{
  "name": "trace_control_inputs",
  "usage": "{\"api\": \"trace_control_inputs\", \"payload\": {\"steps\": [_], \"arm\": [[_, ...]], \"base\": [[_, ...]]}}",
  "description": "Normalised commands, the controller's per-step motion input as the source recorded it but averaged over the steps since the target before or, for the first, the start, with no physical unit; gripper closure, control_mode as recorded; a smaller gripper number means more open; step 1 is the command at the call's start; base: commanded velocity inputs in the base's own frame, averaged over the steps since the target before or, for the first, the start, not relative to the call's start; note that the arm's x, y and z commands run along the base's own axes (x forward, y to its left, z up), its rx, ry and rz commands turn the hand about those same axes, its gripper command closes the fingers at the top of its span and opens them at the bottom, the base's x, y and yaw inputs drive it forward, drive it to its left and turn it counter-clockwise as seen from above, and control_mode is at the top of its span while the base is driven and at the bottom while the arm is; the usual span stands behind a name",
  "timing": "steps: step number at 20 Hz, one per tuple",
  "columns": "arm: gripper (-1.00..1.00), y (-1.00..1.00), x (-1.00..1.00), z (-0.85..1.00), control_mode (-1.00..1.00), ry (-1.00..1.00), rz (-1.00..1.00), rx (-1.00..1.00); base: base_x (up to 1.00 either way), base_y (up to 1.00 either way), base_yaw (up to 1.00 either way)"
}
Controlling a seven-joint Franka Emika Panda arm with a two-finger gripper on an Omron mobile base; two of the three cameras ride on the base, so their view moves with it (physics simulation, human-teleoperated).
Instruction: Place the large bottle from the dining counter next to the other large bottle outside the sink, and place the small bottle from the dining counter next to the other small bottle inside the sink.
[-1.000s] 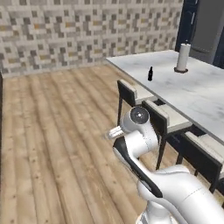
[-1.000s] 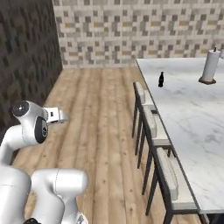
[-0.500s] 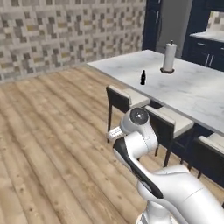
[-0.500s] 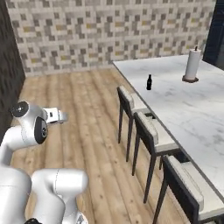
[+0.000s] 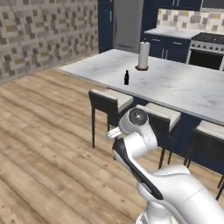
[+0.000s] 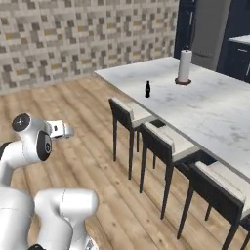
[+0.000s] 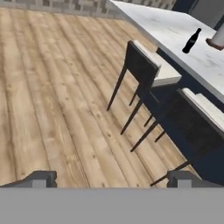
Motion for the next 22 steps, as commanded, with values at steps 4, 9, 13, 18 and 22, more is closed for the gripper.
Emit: {"api": "trace_control_inputs", "payload": {"steps": [4,9,13,18,22], "arm": [[-1.0,0.0,0.0,0.0,1.0,0.0,0.0,0.0],[-1.0,0.0,0.0,0.0,1.0,0.0,0.0,0.0],[-1.0,0.0,0.0,0.0,1.0,0.0,0.0,0.0],[-1.0,0.0,0.0,0.0,1.0,0.0,0.0,0.0],[-1.0,0.0,0.0,0.0,1.0,0.0,0.0,0.0]], "base": [[0.23,0.83,-0.5],[0.32,0.83,-0.46],[0.53,0.88,-0.37],[0.53,0.94,-0.34],[0.34,0.92,-0.34]]}}
